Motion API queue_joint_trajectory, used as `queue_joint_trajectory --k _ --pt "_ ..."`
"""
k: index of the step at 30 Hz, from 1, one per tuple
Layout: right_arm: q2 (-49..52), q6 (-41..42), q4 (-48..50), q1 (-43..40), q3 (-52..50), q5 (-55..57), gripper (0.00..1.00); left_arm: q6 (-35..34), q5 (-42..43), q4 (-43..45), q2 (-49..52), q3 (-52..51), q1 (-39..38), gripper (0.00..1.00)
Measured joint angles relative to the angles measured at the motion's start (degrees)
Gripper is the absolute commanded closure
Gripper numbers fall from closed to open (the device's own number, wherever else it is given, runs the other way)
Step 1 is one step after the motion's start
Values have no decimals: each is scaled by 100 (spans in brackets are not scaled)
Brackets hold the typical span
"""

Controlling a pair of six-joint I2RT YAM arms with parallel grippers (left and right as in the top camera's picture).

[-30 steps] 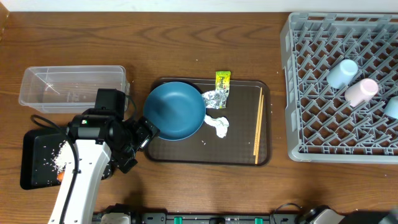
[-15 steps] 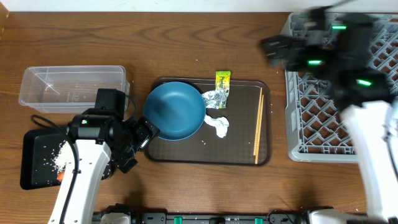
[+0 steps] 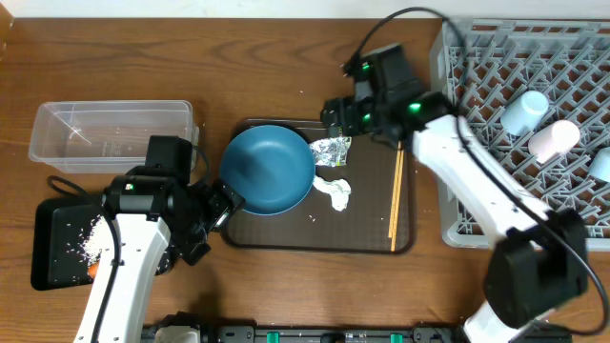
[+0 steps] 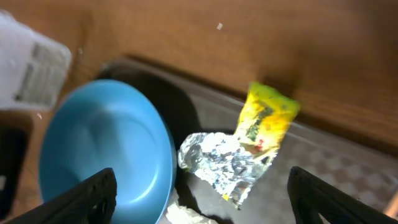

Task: Sort waste into correct bins and load items into the dishwasher rack
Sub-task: 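Reach the right gripper to the blue plate rim and grasp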

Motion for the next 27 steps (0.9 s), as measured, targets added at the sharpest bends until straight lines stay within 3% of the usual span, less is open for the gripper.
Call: queue_joint_trajectory --k 8,13,21,27 --pt "623 122 175 702 0 538 19 0 0 0 0 0 0 2" --pt "820 358 315 857 0 647 36 0 0 0 0 0 0 2" --pt "1143 645 428 879 0 710 48 0 0 0 0 0 0 2" --pt "1484 807 474 1025 0 767 65 0 0 -2 0 0 0 2"
